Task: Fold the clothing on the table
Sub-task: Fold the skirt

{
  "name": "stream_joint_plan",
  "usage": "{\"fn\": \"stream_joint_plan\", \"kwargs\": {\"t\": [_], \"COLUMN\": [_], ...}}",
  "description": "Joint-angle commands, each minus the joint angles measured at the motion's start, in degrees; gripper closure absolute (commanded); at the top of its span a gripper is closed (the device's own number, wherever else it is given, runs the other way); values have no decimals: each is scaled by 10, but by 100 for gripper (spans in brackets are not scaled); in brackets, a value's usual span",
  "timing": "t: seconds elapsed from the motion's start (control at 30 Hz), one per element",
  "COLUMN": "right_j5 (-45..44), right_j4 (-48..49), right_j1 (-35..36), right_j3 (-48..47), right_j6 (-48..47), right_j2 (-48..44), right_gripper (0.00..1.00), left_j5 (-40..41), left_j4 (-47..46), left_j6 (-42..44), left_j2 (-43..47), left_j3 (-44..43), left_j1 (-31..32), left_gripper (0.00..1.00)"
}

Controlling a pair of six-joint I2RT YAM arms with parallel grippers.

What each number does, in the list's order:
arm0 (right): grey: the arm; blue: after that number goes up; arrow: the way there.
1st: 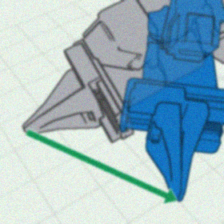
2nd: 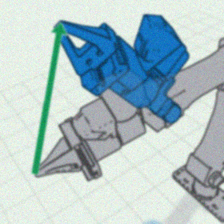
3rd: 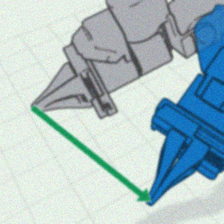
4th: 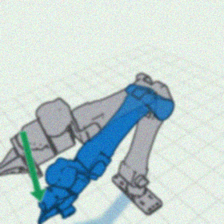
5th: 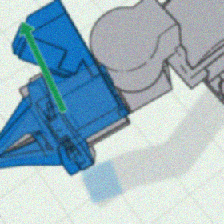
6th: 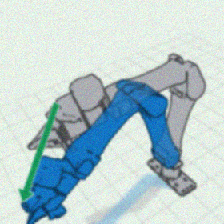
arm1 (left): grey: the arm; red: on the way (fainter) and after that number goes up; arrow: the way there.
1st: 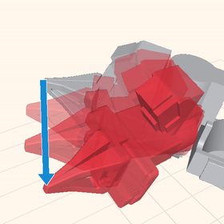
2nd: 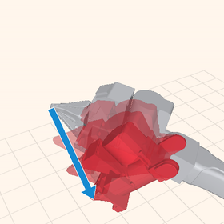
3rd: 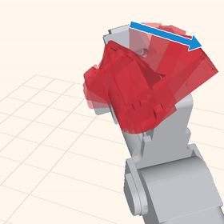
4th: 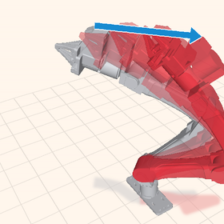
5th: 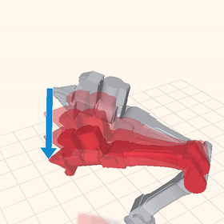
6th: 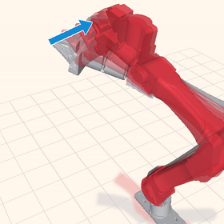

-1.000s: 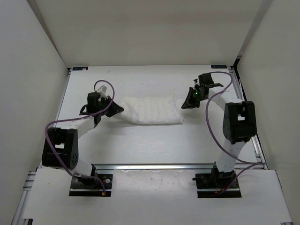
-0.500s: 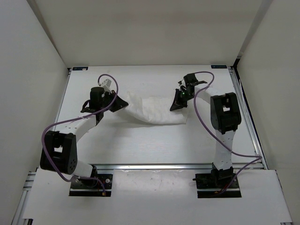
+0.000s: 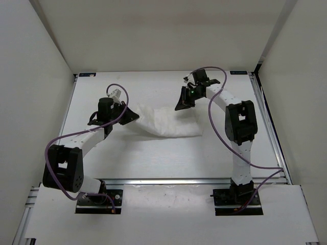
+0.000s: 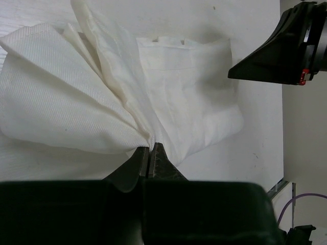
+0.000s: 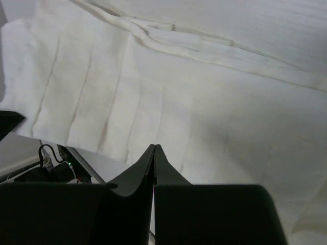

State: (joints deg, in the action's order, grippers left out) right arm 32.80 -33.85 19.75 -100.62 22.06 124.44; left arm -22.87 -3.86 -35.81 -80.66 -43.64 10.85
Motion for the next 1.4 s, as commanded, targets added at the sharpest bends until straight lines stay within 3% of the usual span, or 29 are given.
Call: {"fn": "stream_joint_plan", "kwargs": {"t": [0.0, 0.3, 0.43, 0.67, 1.13, 1.37], "right_j5": [73, 126, 111, 93, 104, 108], "right_j4": [9, 42, 35, 27, 41, 45], "right_j1": [16, 47, 44, 51, 42, 36], "right_j3": [-24, -70, -86, -75, -62, -54], "right_j6": [0, 26, 31, 35, 52, 55], "right_j2": [11, 110, 136, 160, 174, 176], "right_gripper": [100, 100, 100, 100, 100, 100], "left_j5": [7, 8, 8, -34, -64, -67], "left_j4": [9, 31, 38, 62, -70, -120], "left_j6": [12, 27, 33, 37, -52, -84], "left_j2": [27, 33, 37, 26, -44, -85], "left_j3": [2, 18, 13, -58, -101, -115], "left_j1": [11, 21, 21, 25, 194, 229], "left_gripper": [100, 100, 100, 100, 100, 100]}}
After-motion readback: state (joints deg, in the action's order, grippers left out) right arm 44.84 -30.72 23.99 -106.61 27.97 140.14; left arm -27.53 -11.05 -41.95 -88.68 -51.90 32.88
